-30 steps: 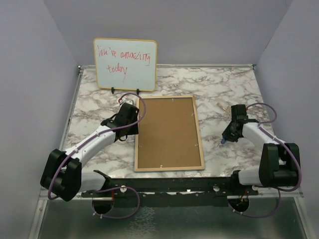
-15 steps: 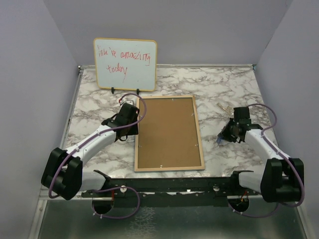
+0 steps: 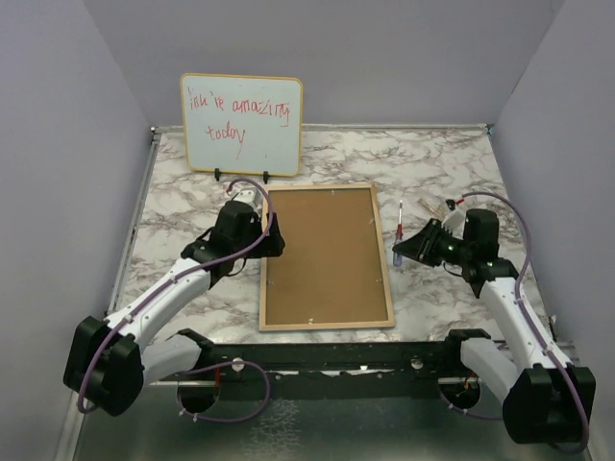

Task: Take the photo out of the frame
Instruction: Pick up the screwdriver from the center of the board.

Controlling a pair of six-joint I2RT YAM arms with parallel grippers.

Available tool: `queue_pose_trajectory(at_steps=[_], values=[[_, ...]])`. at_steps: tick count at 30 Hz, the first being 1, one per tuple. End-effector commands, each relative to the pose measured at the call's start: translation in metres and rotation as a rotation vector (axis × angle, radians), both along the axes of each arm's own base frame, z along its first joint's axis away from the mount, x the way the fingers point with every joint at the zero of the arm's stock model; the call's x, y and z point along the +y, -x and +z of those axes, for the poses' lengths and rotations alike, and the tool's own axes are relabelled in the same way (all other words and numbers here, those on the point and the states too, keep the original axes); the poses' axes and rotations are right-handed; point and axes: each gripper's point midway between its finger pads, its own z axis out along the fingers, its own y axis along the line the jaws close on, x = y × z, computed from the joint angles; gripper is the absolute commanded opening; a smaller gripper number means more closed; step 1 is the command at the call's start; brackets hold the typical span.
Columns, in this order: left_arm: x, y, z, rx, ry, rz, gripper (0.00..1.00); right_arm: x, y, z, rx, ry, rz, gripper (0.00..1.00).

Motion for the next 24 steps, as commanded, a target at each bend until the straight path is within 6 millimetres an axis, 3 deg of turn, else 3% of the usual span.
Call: queue_pose_trajectory(at_steps=[1,4,9,14,20,24], values=[[-0.037,0.006,0.035,-0.093,0.239,-0.116,0.91,0.04,0.028,0.063,-0.281,-0.216,0.302,0.01],[-0.052,0.012,0.054,-0.117,0.351,-0.163,0.95,0.045,0.044,0.078,-0.359,-0.234,0.368,0.01],[-0.087,0.03,0.102,-0.126,0.616,-0.304,0.95,0.05,0.062,0.091,-0.358,-0.281,0.434,0.01],[-0.097,0.033,0.14,-0.139,0.698,-0.349,0.95,0.056,0.066,0.099,-0.285,-0.304,0.473,0.01],[-0.099,0.031,0.154,-0.108,0.656,-0.366,0.96,0.086,0.075,0.117,-0.309,-0.214,0.595,0.0],[-0.097,0.034,0.151,-0.096,0.63,-0.374,0.97,0.103,0.069,0.098,-0.197,-0.017,0.643,0.01]])
